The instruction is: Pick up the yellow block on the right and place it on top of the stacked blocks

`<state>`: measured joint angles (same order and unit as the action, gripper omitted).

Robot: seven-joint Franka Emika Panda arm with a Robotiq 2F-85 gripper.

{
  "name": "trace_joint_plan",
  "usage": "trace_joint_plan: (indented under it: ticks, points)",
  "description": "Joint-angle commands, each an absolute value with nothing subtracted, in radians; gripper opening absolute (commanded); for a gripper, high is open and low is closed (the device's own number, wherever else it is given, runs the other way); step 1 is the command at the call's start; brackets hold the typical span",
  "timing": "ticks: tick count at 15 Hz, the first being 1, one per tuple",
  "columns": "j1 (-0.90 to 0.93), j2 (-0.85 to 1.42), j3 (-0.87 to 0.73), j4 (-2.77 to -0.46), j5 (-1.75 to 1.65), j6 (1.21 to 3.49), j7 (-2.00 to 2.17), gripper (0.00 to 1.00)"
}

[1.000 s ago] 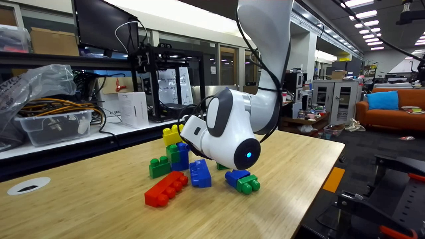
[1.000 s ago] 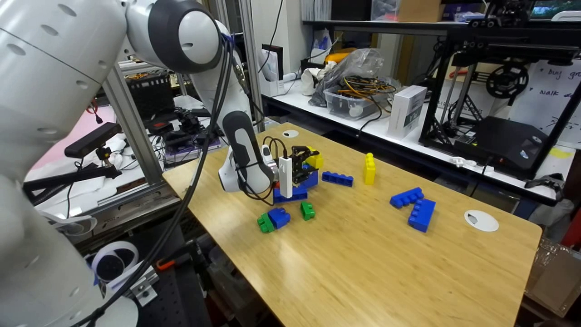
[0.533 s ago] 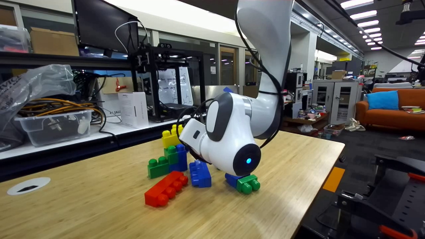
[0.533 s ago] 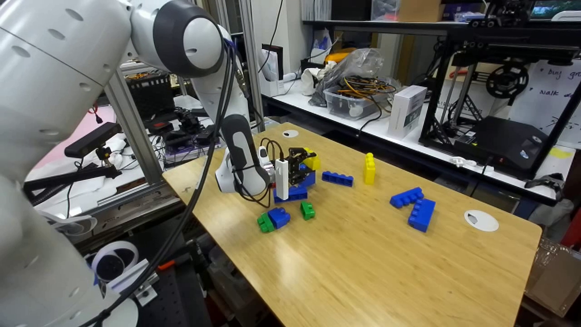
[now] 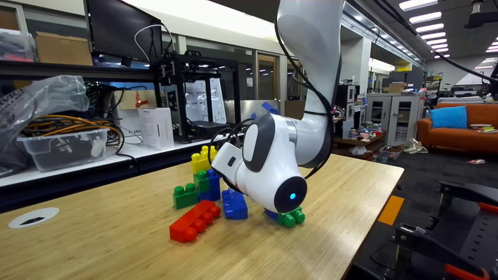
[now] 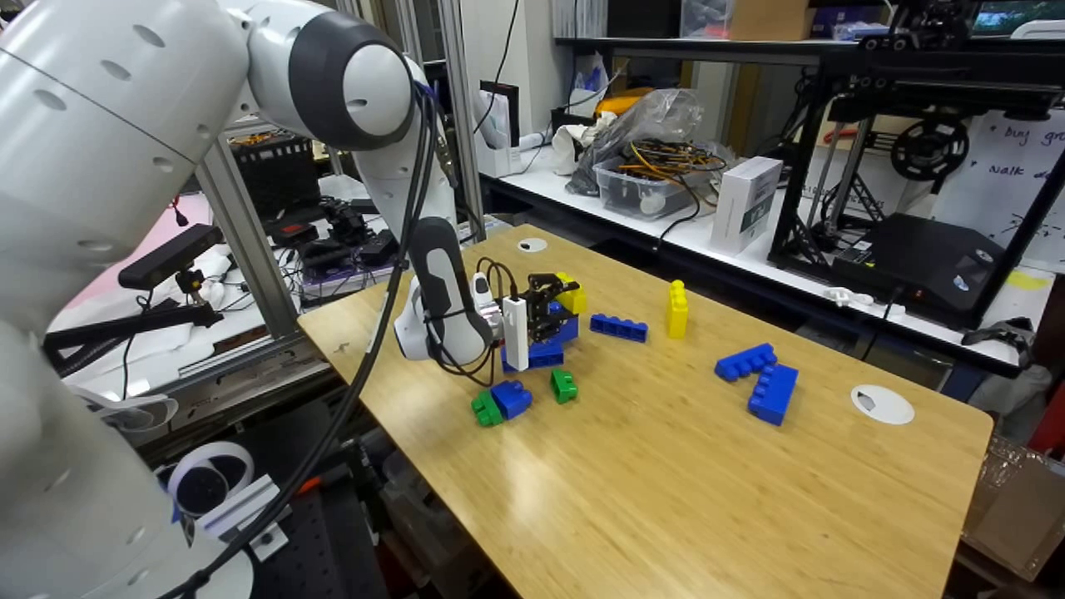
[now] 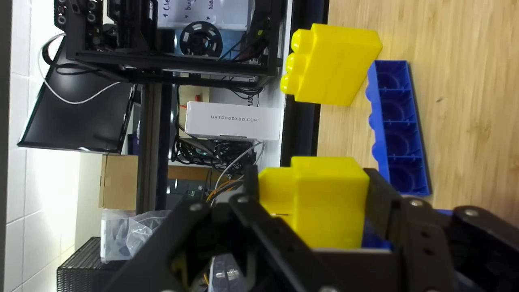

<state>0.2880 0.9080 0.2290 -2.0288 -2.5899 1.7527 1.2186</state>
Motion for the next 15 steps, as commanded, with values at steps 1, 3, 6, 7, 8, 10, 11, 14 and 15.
trace_joint_plan:
  ticks: [1,3,6,7,8,10,11,14,15]
  points:
    - [0.268,0.92,0.246,-2.032,-2.611,1.718,1.222,0.38]
    - [0.267,0.92,0.246,-2.032,-2.614,1.72,1.223,0.38]
    - [0.267,0.921,0.246,-2.031,-2.617,1.721,1.226,0.38]
    - [0.266,0.921,0.245,-2.032,-2.618,1.721,1.227,0.38]
    - [0.266,0.921,0.245,-2.032,-2.618,1.721,1.229,0.38]
    - [0.265,0.921,0.246,-2.031,-2.617,1.722,1.23,0.38]
    - [0.265,0.921,0.246,-2.031,-2.615,1.723,1.229,0.69]
    - [0.264,0.921,0.245,-2.03,-2.615,1.726,1.227,0.94]
    - [0.264,0.921,0.244,-2.029,-2.616,1.727,1.227,0.98]
